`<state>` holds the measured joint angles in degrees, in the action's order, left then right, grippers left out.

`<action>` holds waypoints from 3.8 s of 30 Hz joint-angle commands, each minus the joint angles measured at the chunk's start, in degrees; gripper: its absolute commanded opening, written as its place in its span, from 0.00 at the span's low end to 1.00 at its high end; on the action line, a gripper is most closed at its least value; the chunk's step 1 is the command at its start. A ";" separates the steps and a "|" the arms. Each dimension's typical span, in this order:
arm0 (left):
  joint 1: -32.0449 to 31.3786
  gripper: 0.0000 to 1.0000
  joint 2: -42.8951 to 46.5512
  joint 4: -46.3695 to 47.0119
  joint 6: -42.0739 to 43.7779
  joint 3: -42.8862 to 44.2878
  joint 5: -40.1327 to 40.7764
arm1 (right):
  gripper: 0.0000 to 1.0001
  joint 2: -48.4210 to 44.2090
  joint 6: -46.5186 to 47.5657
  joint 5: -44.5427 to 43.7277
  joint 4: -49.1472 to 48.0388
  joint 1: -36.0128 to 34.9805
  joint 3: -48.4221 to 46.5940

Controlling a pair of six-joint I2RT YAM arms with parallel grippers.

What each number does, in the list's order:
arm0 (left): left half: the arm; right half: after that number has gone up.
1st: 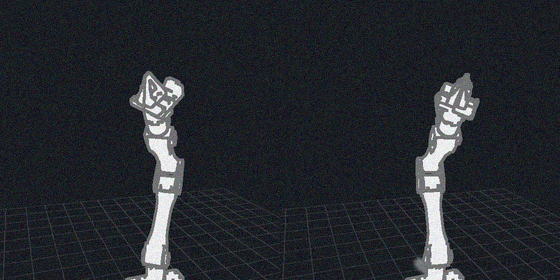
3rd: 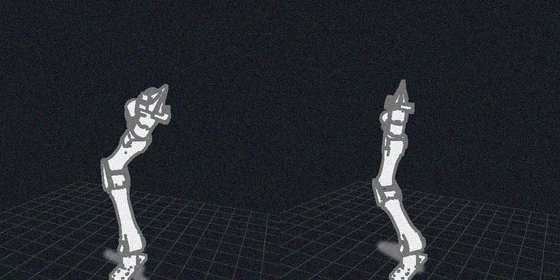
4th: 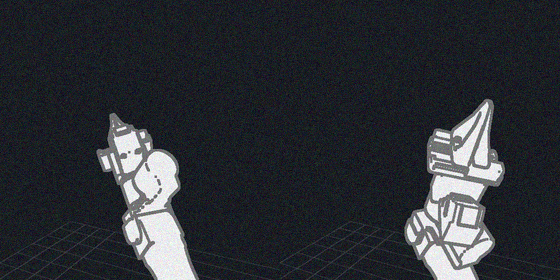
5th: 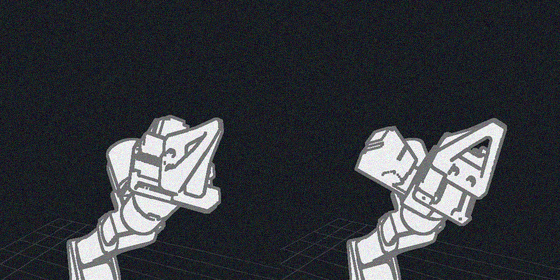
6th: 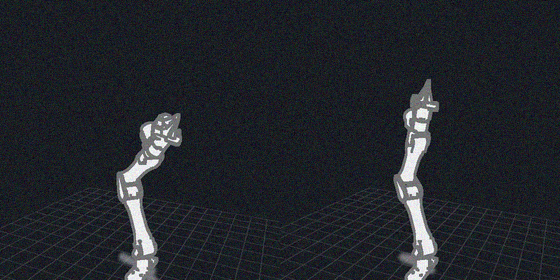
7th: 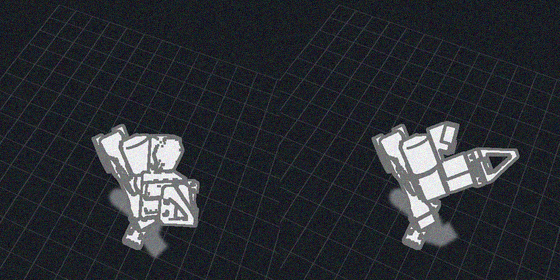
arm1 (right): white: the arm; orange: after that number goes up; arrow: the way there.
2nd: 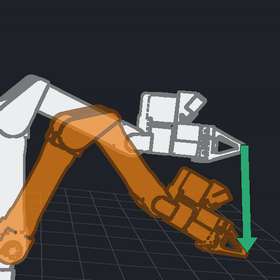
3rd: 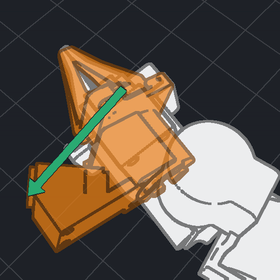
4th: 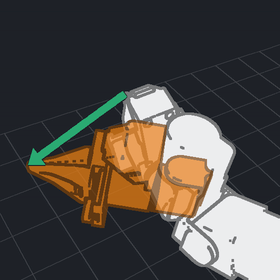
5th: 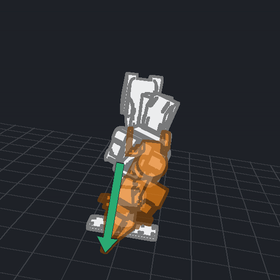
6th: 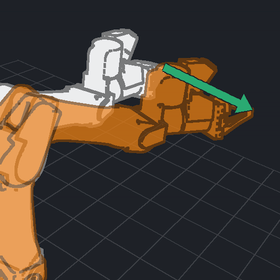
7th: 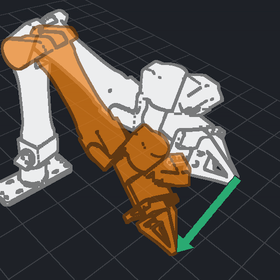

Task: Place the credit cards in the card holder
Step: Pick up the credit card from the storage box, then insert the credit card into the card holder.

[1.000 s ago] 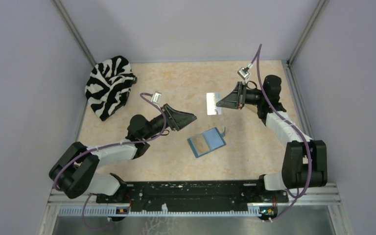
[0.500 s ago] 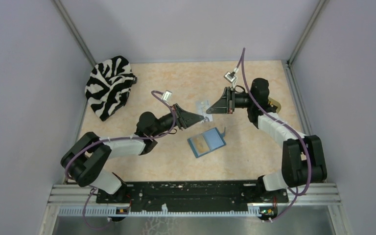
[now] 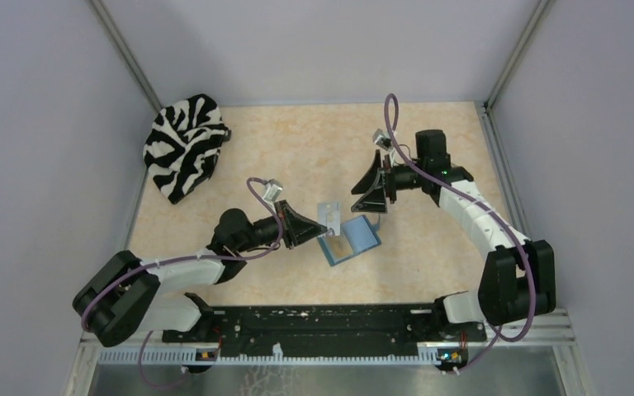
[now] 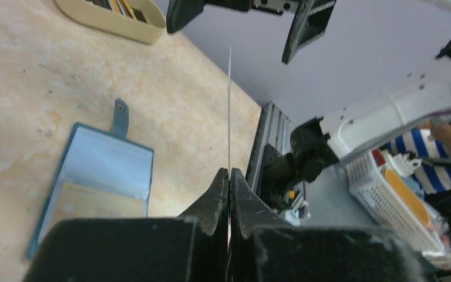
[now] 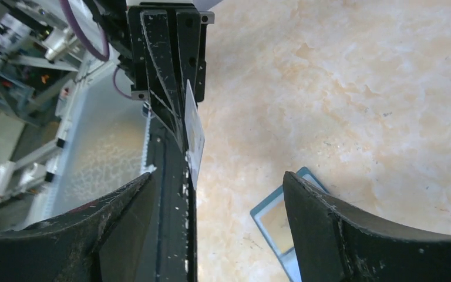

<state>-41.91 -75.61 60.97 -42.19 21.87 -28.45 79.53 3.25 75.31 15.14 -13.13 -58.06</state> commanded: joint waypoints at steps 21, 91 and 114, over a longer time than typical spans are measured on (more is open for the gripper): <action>-2.40 0.00 0.64 -3.51 19.69 -5.23 -8.75 | 0.80 0.97 40.80 -2.42 23.63 -7.68 1.00; -2.91 0.28 -0.05 -6.54 17.94 -3.93 -1.86 | 0.00 5.90 33.33 -6.38 28.06 -11.05 -7.07; -2.91 0.72 -5.17 -10.65 -11.92 -10.25 11.25 | 0.00 22.92 28.91 -24.32 35.25 -2.64 -11.45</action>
<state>-44.64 -77.08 46.02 -47.48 9.45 -13.80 102.35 31.77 52.47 49.56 -15.94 -67.57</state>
